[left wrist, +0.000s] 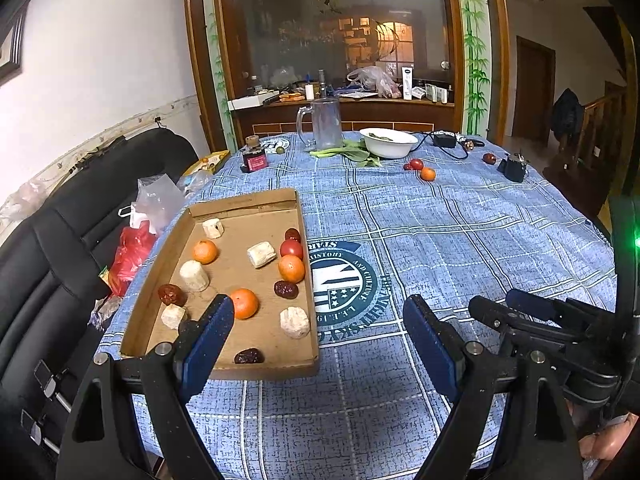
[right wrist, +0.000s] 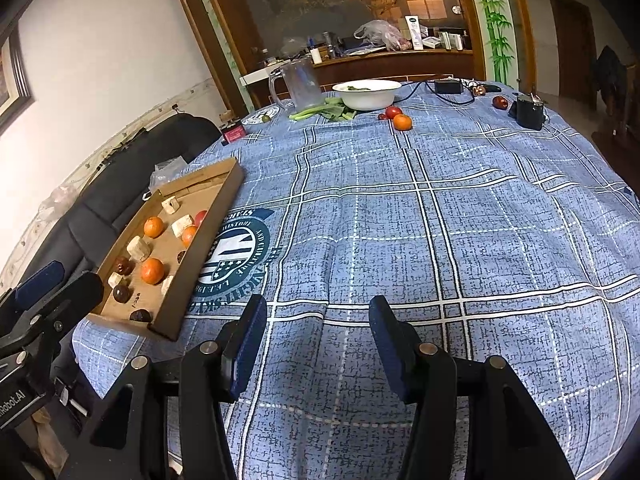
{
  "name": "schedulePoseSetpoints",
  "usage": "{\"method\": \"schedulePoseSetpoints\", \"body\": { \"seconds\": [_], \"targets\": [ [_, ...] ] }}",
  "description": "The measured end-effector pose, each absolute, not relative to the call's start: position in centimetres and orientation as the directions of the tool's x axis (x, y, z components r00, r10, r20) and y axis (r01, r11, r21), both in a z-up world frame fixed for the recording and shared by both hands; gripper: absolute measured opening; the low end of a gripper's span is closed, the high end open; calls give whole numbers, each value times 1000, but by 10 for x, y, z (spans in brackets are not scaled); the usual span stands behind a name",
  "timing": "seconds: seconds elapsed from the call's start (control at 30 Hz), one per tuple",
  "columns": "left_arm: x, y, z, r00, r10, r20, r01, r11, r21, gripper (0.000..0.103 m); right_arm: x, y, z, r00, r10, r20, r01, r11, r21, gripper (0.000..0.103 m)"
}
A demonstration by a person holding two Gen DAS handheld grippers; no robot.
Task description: Organize fruits
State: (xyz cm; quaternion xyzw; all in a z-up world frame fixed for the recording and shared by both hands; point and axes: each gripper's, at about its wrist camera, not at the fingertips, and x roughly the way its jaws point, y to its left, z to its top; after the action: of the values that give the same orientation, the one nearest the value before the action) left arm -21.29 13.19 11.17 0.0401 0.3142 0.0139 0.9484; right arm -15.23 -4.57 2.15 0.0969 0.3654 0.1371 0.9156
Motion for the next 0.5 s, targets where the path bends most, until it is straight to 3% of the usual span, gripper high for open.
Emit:
{"method": "schedulePoseSetpoints", "body": {
  "seconds": [0.17, 0.23, 0.27, 0.37, 0.5],
  "targets": [
    [-223, 141, 122, 851, 61, -521, -42, 998, 48, 86, -156, -40, 24, 704, 313, -638, -192, 948, 253, 57],
    [-236, 149, 133, 892, 86, -443, -87, 996, 19, 94, -159, -36, 27, 715, 305, -630, -201, 952, 232, 57],
    [-243, 153, 139, 910, 105, -401, -112, 994, 6, 103, -162, -32, 30, 723, 298, -623, -211, 954, 213, 57],
    [-261, 168, 150, 937, 164, -309, -182, 983, -31, 103, -165, -20, 37, 726, 308, -615, -246, 951, 186, 59],
    [-259, 190, 147, 920, 209, -330, -240, 969, -54, 103, -167, 8, 45, 712, 337, -616, -316, 937, 147, 65]
  ]
}}
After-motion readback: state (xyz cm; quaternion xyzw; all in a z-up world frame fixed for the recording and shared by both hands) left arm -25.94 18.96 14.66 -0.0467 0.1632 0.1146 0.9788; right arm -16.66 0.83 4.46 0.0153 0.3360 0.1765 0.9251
